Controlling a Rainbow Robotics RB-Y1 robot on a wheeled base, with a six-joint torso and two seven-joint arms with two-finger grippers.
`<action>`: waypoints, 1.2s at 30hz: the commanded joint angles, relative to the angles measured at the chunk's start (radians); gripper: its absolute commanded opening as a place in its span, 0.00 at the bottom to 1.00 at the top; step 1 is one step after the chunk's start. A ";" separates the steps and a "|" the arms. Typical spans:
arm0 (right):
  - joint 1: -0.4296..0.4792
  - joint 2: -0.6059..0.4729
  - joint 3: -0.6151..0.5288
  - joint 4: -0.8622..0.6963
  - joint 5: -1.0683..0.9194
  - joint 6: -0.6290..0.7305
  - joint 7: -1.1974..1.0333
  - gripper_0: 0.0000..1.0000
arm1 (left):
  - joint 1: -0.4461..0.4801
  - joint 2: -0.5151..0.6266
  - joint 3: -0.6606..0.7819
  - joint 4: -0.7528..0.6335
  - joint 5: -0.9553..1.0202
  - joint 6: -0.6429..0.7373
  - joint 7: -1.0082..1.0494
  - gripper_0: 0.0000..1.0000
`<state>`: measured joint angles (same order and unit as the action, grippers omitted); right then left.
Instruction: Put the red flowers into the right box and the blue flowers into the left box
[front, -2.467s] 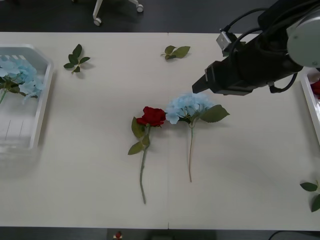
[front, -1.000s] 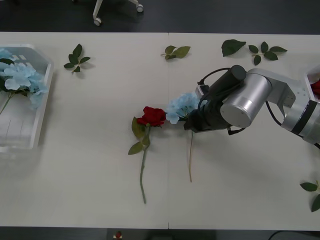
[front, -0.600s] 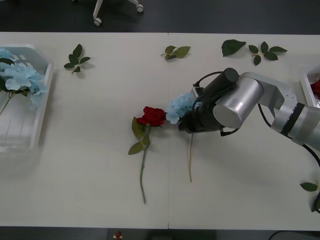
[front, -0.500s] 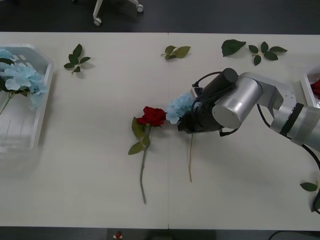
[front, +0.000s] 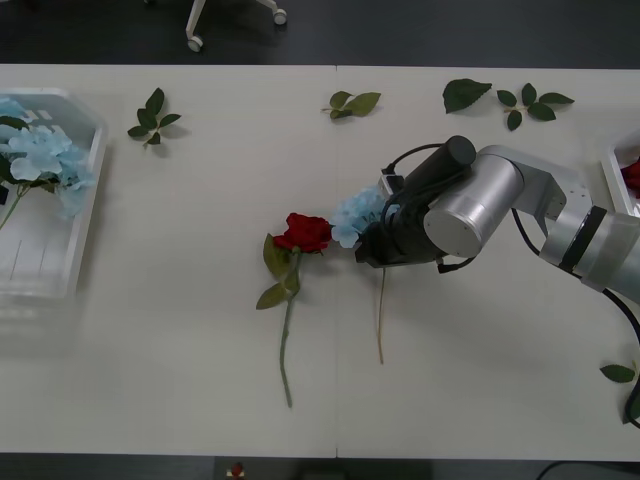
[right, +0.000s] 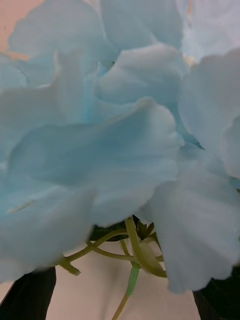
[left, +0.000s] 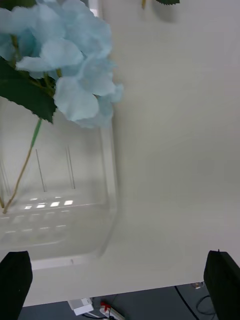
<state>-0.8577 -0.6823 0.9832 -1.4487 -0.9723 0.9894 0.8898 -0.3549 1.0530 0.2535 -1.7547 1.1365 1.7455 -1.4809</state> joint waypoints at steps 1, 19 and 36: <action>-0.021 0.024 0.012 0.004 -0.005 -0.037 0.041 0.77 | 0.097 0.004 0.004 -0.181 0.006 -0.052 0.074 1.00; -0.023 0.026 0.035 0.019 -0.005 -0.060 0.060 0.03 | 0.143 -0.083 -0.221 -0.519 -0.040 -0.113 0.481 1.00; -0.023 -0.123 0.020 -0.104 -0.094 -0.097 0.093 0.00 | -0.021 -0.130 -0.484 -0.543 -0.172 -0.185 0.640 1.00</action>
<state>-0.8577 -0.7137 1.0230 -1.4543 -1.0199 0.9143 0.9558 -0.3353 0.9547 -0.2367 -2.2792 0.9774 1.5669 -0.8437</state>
